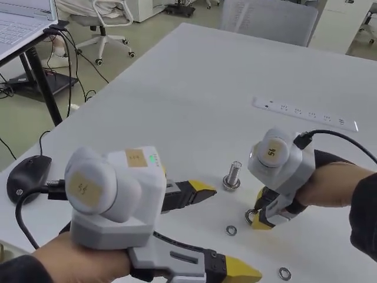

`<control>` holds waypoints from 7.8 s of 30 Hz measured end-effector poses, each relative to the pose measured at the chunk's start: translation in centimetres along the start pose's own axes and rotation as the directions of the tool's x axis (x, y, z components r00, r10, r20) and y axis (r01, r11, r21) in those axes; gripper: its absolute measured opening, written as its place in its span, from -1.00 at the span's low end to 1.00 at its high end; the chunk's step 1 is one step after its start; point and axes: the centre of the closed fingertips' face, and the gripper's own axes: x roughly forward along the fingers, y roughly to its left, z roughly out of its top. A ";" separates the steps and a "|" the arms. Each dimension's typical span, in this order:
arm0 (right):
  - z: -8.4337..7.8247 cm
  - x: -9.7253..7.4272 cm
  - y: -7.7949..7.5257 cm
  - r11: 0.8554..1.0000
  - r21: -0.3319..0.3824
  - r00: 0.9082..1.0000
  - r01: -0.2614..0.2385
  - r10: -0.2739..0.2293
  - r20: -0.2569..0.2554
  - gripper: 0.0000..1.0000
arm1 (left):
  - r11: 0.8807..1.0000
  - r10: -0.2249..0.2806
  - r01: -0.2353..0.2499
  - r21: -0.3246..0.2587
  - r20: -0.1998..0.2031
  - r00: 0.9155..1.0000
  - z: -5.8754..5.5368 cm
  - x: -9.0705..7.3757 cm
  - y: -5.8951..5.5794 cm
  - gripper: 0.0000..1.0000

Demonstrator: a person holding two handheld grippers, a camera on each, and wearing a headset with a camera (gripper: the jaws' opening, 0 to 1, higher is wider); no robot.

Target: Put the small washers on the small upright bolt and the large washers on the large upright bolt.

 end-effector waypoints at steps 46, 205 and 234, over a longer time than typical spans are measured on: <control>5.1 -8.7 -4.0 0.984 -0.130 0.992 0.123 -0.124 0.002 -0.53 | 1.000 0.002 -0.002 0.005 0.021 1.000 0.4 -0.2 -0.2 0.49; 0.4 -4.7 -1.4 0.995 0.035 0.995 0.090 -0.091 0.039 -0.46 | 0.999 -0.030 0.030 0.010 -0.026 0.999 -0.6 0.0 -0.5 0.49; 2.9 -0.8 3.9 1.000 0.002 0.999 -0.002 0.001 0.048 -0.46 | 1.000 -0.012 0.013 0.020 -0.024 1.000 -1.2 -1.9 -1.1 0.49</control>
